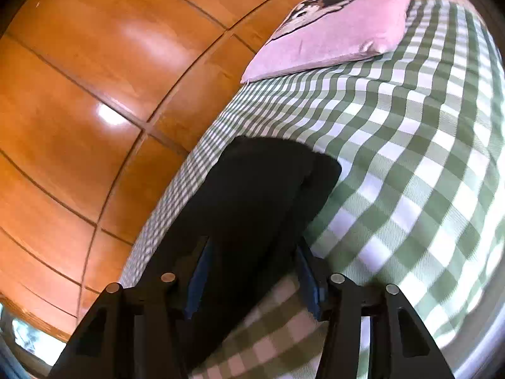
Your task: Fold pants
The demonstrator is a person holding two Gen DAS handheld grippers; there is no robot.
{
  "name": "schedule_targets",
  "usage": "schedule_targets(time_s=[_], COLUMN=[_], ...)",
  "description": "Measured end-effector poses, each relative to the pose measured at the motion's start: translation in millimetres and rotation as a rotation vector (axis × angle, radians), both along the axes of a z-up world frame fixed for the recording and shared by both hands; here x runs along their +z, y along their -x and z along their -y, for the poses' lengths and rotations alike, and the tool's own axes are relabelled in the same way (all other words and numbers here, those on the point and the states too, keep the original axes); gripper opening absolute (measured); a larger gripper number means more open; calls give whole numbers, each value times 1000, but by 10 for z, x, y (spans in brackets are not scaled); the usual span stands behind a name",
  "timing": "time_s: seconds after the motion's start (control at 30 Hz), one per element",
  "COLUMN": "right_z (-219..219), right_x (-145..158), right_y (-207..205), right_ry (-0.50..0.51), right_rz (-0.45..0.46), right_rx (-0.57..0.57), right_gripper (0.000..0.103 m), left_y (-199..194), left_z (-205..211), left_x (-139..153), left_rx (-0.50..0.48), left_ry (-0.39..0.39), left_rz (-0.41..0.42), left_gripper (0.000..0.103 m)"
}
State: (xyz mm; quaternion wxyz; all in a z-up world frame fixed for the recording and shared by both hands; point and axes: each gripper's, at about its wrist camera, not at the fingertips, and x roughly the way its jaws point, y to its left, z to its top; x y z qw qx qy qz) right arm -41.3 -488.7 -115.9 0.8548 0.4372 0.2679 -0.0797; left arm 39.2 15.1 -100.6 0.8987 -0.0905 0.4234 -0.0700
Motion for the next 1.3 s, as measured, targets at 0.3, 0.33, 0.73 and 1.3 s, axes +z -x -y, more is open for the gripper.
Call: schedule_targets(time_s=[0.3, 0.33, 0.73, 1.3], right_z=[121, 128, -540, -2163], right_x=[11, 21, 1034, 1780], right_y=[-96, -132, -189, -234], right_ry=[-31, -35, 207, 461], right_rz=[54, 57, 153, 304], right_rx=[-18, -9, 56, 359], right_gripper=[36, 28, 19, 19], left_y=[15, 17, 107, 211], left_z=[36, 20, -460, -814], left_x=[6, 13, 126, 27], left_rx=[-5, -3, 125, 199], left_ry=[-21, -12, 78, 131], left_rz=[1, -1, 48, 32], left_gripper=[42, 42, 42, 42])
